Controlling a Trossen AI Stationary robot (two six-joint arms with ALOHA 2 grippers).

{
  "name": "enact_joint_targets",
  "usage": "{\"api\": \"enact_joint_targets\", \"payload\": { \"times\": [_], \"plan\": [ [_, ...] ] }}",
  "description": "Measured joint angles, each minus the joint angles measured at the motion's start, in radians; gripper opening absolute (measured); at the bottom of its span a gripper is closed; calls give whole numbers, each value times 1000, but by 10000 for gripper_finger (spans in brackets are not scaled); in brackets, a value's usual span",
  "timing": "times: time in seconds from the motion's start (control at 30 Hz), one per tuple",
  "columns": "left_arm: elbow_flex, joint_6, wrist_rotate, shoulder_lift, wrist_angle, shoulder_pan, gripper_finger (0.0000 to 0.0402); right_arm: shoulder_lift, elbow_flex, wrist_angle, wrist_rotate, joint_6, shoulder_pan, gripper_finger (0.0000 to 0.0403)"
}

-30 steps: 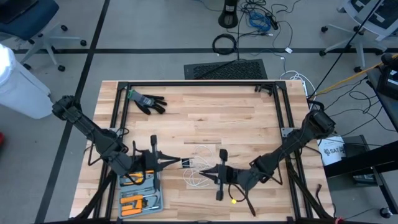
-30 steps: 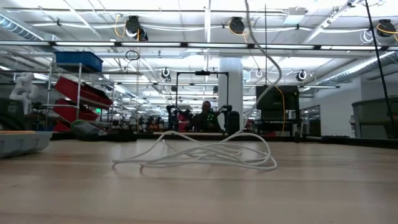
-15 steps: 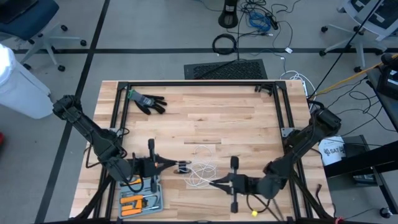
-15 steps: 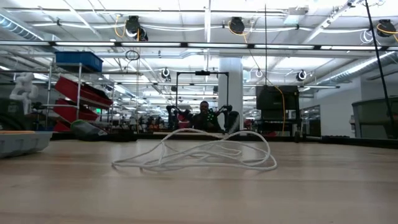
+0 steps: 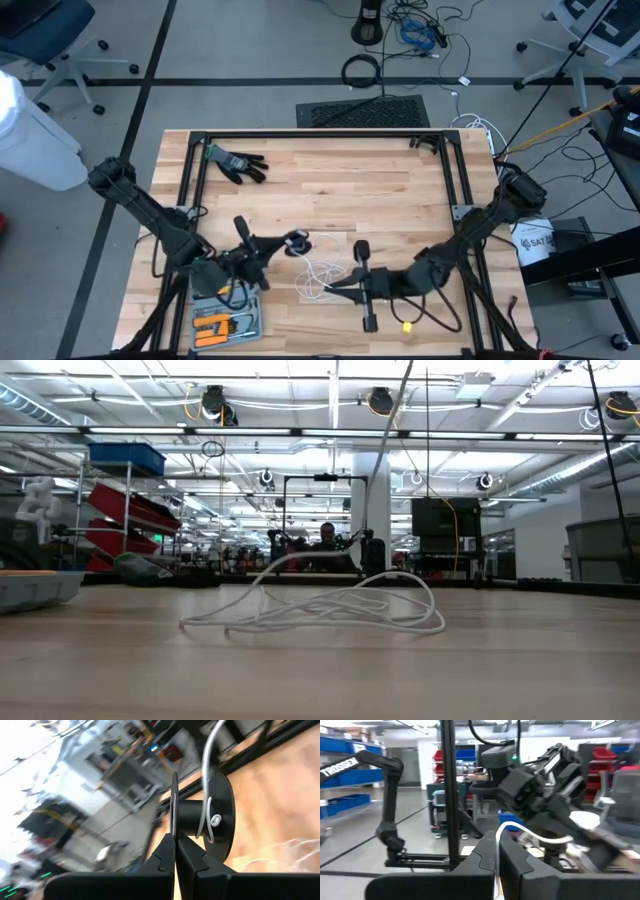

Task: Coil cords
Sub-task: Uncoil the white cable wire from the spool

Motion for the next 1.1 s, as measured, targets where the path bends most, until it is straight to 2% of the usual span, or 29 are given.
{"api": "enact_joint_targets", "payload": {
  "times": [0.13, 0.23, 0.5, 0.7, 0.97, 1.1],
  "plan": [
    [0, 2, -108, 24, 35, 25, 0, 21, 0, -7, -49, 43, -52, 0],
    [0, 2, -133, 27, 66, 35, 0, 51, 0, -19, -51, 63, -79, 0],
    [0, 6, -142, 27, 113, 36, 0, 126, 0, -28, -53, 142, -128, 0],
    [0, 29, -145, 27, 217, 47, 0, 192, 0, -8, -126, 220, -154, 0],
    [0, 88, -132, 24, 355, 38, 0, 222, 0, -40, -121, 244, -153, 0],
    [0, 86, -74, 24, 391, 19, 0, 222, 0, -99, -56, 244, -153, 0]
  ]
}}
